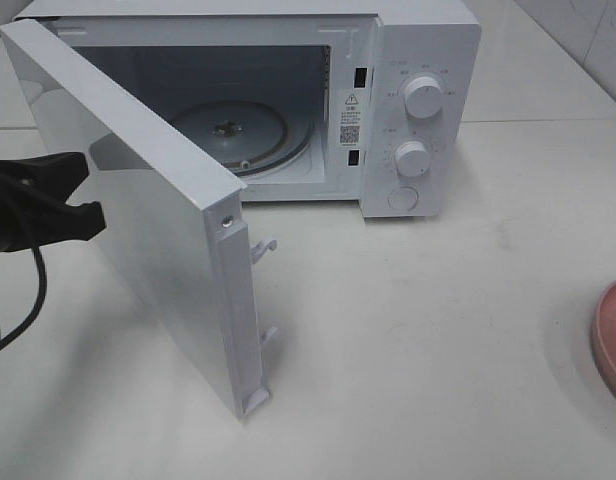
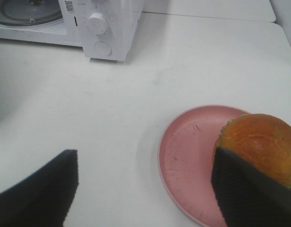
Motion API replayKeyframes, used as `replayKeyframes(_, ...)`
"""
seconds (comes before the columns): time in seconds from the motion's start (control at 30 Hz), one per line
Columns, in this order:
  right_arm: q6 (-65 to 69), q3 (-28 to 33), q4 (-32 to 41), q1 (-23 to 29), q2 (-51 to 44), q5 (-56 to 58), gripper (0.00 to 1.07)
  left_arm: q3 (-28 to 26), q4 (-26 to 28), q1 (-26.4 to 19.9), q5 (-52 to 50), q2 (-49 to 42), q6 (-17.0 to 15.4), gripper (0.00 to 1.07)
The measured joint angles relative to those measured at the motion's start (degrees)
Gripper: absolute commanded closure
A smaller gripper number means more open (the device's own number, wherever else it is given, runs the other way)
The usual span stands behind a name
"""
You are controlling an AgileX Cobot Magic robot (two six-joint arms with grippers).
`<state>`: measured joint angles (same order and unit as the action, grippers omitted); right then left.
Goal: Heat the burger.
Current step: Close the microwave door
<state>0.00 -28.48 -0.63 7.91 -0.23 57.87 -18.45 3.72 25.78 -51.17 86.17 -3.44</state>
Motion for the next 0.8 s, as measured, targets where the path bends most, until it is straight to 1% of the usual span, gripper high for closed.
replayKeyframes(0.03, 0.0, 0.0, 0.0, 0.0, 0.0, 0.0, 0.31, -0.69, 1.55, 0.8, 0.06, 0.63, 0.29, 1.07)
replayKeyframes(0.07, 0.0, 0.0, 0.0, 0.0, 0.0, 0.0, 0.31, -2.23, 3.27, 2.23, 0.06, 1.89, 1.49, 1.07)
replayKeyframes(0.1, 0.0, 0.0, 0.0, 0.0, 0.0, 0.0, 0.31, -2.23, 3.27, 2.23, 0.06, 1.89, 1.49, 1.07)
replayKeyframes(0.13, 0.0, 0.0, 0.0, 0.0, 0.0, 0.0, 0.31, -3.9, 4.35, 4.07, 0.06, 3.21, 2.81, 1.07)
replayKeyframes(0.17, 0.0, 0.0, 0.0, 0.0, 0.0, 0.0, 0.31, -3.9, 4.35, 4.07, 0.06, 3.21, 2.81, 1.07)
replayKeyframes(0.23, 0.0, 0.0, 0.0, 0.0, 0.0, 0.0, 0.31, -6.7, 7.1, 6.36, 0.06, 5.39, 4.18, 1.07)
replayKeyframes(0.27, 0.0, 0.0, 0.0, 0.0, 0.0, 0.0, 0.31, -6.7, 7.1, 6.36, 0.06, 5.39, 4.18, 1.07)
replayKeyframes(0.33, 0.0, 0.0, 0.0, 0.0, 0.0, 0.0, 0.31, -9.45, 10.08, 8.08, 0.06, 7.45, 4.58, 1.07)
replayKeyframes(0.37, 0.0, 0.0, 0.0, 0.0, 0.0, 0.0, 0.31, -9.45, 10.08, 8.08, 0.06, 7.45, 4.58, 1.07)
replayKeyframes(0.4, 0.0, 0.0, 0.0, 0.0, 0.0, 0.0, 0.31, -11.57, 11.57, 8.88, 0.63, 8.82, 4.93, 1.07)
replayKeyframes(0.43, 0.0, 0.0, 0.0, 0.0, 0.0, 0.0, 0.31, -11.57, 11.57, 8.88, 0.63, 8.82, 4.93, 1.07)
replayKeyframes(0.47, 0.0, 0.0, 0.0, 0.0, 0.0, 0.0, 0.31, -12.89, 12.2, 9.28, 1.49, 9.57, 5.33, 1.07)
replayKeyframes(0.5, 0.0, 0.0, 0.0, 0.0, 0.0, 0.0, 0.31, -15.36, 13.52, 9.91, 3.21, 10.89, 6.13, 1.07)
replayKeyframes(0.53, 0.0, 0.0, 0.0, 0.0, 0.0, 0.0, 0.31, -15.36, 13.52, 9.91, 3.21, 10.89, 6.13, 1.07)
replayKeyframes(0.57, 0.0, 0.0, 0.0, 0.0, 0.0, 0.0, 0.31, -16.73, 14.44, 10.26, 3.78, 11.63, 6.82, 1.07)
replayKeyframes(0.6, 0.0, 0.0, 0.0, 0.0, 0.0, 0.0, 0.31, -19.31, 16.5, 11.06, 4.93, 12.95, 8.54, 1.07)
replayKeyframes(0.63, 0.0, 0.0, 0.0, 0.0, 0.0, 0.0, 0.31, -19.31, 16.5, 11.06, 4.93, 12.95, 8.54, 1.07)
replayKeyframes(0.67, 0.0, 0.0, 0.0, 0.0, 0.0, 0.0, 0.31, -20.4, 17.36, 11.4, 5.27, 13.46, 9.34, 1.07)
replayKeyframes(0.7, 0.0, 0.0, 0.0, 0.0, 0.0, 0.0, 0.31, -22.8, 19.19, 12.15, 6.07, 14.55, 11.06, 1.07)
replayKeyframes(0.73, 0.0, 0.0, 0.0, 0.0, 0.0, 0.0, 0.31, -22.8, 19.19, 12.15, 6.07, 14.55, 11.06, 1.07)
replayKeyframes(0.77, 0.0, 0.0, 0.0, 0.0, 0.0, 0.0, 0.31, -25.5, 20.8, 12.89, 7.16, 15.87, 12.89, 1.07)
replayKeyframes(0.8, 0.0, 0.0, 0.0, 0.0, 0.0, 0.0, 0.31, -26.81, 21.6, 13.24, 7.68, 16.56, 13.58, 1.07)
